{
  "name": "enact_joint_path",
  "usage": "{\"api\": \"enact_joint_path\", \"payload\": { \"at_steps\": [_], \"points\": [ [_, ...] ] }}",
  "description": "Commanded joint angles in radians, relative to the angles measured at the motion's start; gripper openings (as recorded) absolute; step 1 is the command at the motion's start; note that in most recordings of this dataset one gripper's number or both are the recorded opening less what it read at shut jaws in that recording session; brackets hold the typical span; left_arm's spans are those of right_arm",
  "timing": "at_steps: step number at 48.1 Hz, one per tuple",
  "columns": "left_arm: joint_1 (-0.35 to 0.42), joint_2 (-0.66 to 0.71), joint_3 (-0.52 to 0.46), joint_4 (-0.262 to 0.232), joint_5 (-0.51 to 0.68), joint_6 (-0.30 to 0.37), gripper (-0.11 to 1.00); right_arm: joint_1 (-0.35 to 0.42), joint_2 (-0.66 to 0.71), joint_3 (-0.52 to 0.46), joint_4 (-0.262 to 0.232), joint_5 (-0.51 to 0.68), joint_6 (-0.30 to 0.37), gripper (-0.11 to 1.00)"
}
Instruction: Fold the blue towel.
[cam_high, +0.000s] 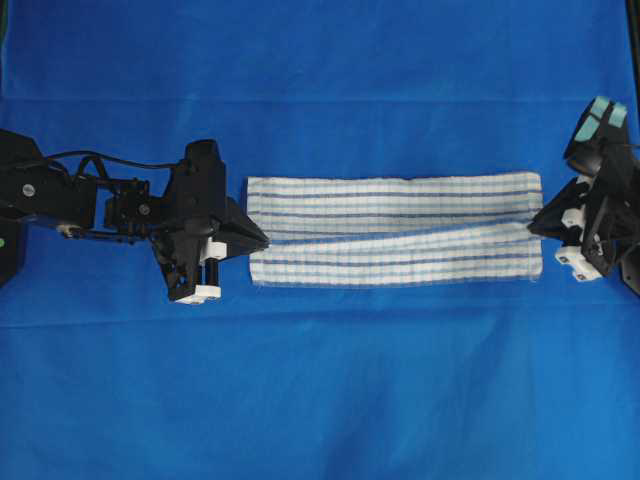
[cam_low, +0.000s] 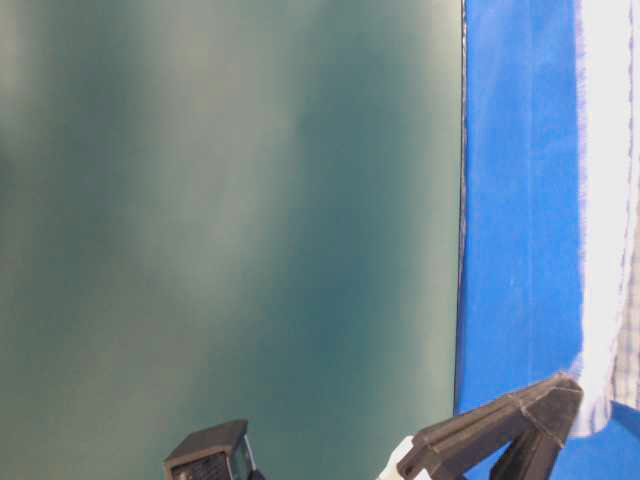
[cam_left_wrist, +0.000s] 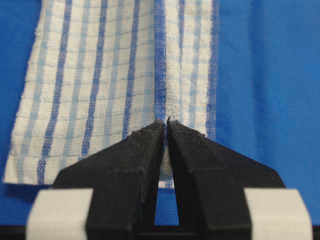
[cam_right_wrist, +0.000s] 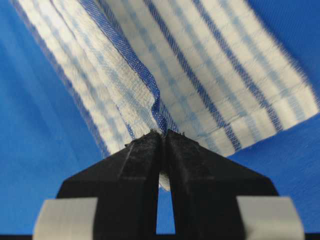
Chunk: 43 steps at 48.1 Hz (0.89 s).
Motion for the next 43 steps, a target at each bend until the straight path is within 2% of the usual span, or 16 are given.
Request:
{"api": "enact_joint_path", "payload": {
  "at_steps": [1,26,30,32,34,37,39,41,43],
  "points": [
    [-0.008,0.0,-0.02,0.0,-0.003,-0.003,0.04,0.017,0.018,-0.011,0.002,-0.005,0.006,0.06],
    [0.02,0.041,-0.035,-0.003,-0.003,-0.002,0.04,0.028,0.087,-0.021,-0.002,-0.051,0.009,0.07],
    [0.032,0.038,-0.037,-0.003,-0.003,-0.002,0.07,0.026,0.092,-0.023,-0.003,-0.066,0.009,0.08],
    [0.041,0.038,-0.038,-0.003,-0.003,-0.002,0.11,0.028,0.092,-0.025,-0.006,-0.074,0.008,0.16],
    [0.051,0.038,-0.04,-0.003,-0.003,-0.002,0.16,0.026,0.089,-0.025,-0.014,-0.078,0.006,0.29],
    [0.069,0.035,-0.043,-0.003,-0.003,0.0,0.27,0.026,0.084,-0.029,-0.038,-0.078,0.005,0.47],
    [0.08,0.035,-0.046,-0.003,-0.002,0.008,0.38,0.021,0.077,-0.032,-0.055,-0.075,0.006,0.58],
    [0.089,0.034,-0.049,-0.003,0.0,0.012,0.5,0.012,0.069,-0.035,-0.072,-0.075,0.008,0.65],
    [0.1,0.034,-0.054,-0.002,0.002,0.017,0.6,-0.006,0.06,-0.041,-0.084,-0.075,0.008,0.66]
  ]
}}
